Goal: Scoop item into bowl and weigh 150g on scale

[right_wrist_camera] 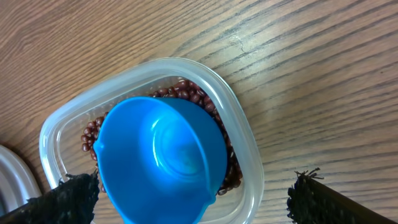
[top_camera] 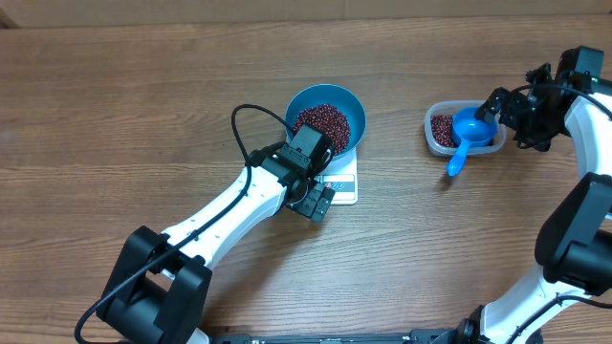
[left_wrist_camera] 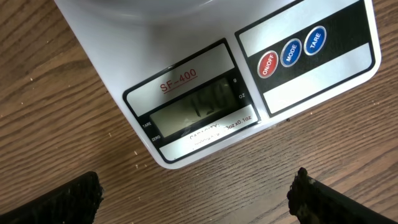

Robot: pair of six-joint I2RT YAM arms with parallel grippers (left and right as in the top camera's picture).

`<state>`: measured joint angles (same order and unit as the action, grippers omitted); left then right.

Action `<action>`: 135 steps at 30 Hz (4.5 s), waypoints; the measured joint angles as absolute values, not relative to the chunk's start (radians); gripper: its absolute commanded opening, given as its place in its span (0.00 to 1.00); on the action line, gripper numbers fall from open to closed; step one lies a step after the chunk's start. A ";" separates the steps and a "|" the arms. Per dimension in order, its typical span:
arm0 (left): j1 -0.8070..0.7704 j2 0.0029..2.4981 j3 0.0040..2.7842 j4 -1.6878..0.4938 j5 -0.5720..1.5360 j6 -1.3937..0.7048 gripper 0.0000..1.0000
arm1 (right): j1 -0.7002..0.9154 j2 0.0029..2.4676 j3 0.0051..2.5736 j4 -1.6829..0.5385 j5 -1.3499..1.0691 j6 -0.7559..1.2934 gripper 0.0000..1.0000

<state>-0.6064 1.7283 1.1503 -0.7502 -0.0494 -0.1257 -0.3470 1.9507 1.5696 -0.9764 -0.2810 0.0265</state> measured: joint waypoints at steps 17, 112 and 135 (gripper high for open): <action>-0.606 1.728 1.150 -0.748 -0.049 -0.126 0.99 | -0.339 1.026 1.573 -1.007 -0.196 0.026 1.00; -0.606 1.728 1.150 -0.748 -0.049 -0.126 1.00 | -0.110 0.012 0.018 -0.072 -0.157 0.101 1.00; -0.606 1.728 1.150 -0.748 -0.049 -0.126 1.00 | -0.110 0.012 0.018 -0.072 -0.158 0.101 1.00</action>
